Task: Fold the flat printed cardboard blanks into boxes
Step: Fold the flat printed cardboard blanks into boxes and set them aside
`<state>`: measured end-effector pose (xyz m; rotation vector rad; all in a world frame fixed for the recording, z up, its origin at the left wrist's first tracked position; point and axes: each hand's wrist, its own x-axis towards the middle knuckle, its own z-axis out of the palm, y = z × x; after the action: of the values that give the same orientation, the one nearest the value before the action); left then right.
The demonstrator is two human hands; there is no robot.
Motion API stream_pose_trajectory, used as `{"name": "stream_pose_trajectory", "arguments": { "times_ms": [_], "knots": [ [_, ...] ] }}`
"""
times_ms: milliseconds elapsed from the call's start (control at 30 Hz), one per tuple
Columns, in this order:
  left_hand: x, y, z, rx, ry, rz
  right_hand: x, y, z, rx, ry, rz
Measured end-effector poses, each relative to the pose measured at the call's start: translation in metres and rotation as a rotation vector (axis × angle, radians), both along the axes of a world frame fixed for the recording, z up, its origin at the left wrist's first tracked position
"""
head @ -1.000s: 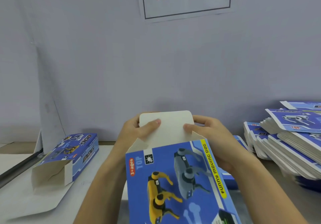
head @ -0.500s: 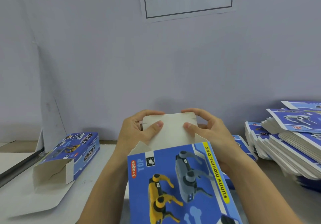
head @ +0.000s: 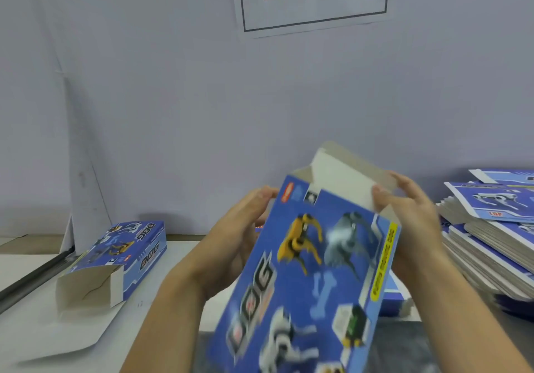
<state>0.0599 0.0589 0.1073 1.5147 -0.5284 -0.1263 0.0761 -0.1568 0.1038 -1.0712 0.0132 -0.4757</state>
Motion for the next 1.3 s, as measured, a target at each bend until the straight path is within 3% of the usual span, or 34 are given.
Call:
{"name": "stream_pose_trajectory", "arguments": {
  "times_ms": [67, 167, 267, 367, 433, 500, 533, 633, 733, 800, 867, 967, 1033, 1167, 1300],
  "knots": [
    [-0.002, 0.004, 0.003, 0.125, 0.082, -0.076, 0.002, -0.014, -0.004, 0.096, -0.012, -0.123],
    [-0.008, 0.020, -0.004, 0.478, 0.105, -0.328, 0.002, -0.028, -0.005, 0.161, 0.001, -0.183],
    [-0.005, 0.025, -0.006, 0.498, 0.063, -0.289, 0.003, -0.031, -0.007, 0.241, 0.089, -0.221],
    [-0.003, 0.019, -0.003, 0.216, -0.169, -0.023, 0.005, -0.032, -0.016, 0.510, 0.139, -0.149],
    [0.003, 0.019, 0.005, -0.261, -0.285, 0.215, 0.009, -0.032, -0.023, 0.466, 0.202, -0.096],
    [0.007, 0.028, 0.012, -0.687, -0.287, 0.366, 0.014, -0.031, -0.028, 0.298, 0.225, -0.052],
    [0.007, 0.034, 0.015, -0.803, -0.241, 0.417, 0.016, -0.029, -0.029, 0.166, 0.239, -0.018],
    [0.010, 0.053, 0.010, -0.840, -0.046, 0.564, 0.023, -0.020, -0.034, -0.452, 0.287, 0.080],
    [0.017, 0.042, -0.005, -0.594, 0.008, 0.606, 0.018, -0.008, -0.042, -1.147, 0.330, 0.361],
    [0.024, 0.028, -0.015, -0.276, -0.011, 0.613, 0.015, 0.000, -0.047, -1.524, 0.454, 0.570],
    [0.027, 0.015, -0.023, 0.100, -0.063, 0.579, 0.014, 0.007, -0.052, -1.748, 0.504, 0.618],
    [0.028, 0.002, -0.038, 0.650, -0.146, 0.406, 0.014, 0.011, -0.054, -1.771, 0.471, 0.487],
    [0.026, -0.005, -0.045, 0.853, -0.137, 0.293, 0.015, 0.010, -0.054, -1.746, 0.475, 0.353],
    [0.027, -0.011, -0.052, 0.973, -0.096, 0.254, 0.015, 0.007, -0.052, -1.761, 0.464, 0.259],
    [0.029, -0.006, -0.054, 0.946, -0.080, 0.254, 0.016, 0.003, -0.048, -1.748, 0.456, 0.284]
  ]
}}
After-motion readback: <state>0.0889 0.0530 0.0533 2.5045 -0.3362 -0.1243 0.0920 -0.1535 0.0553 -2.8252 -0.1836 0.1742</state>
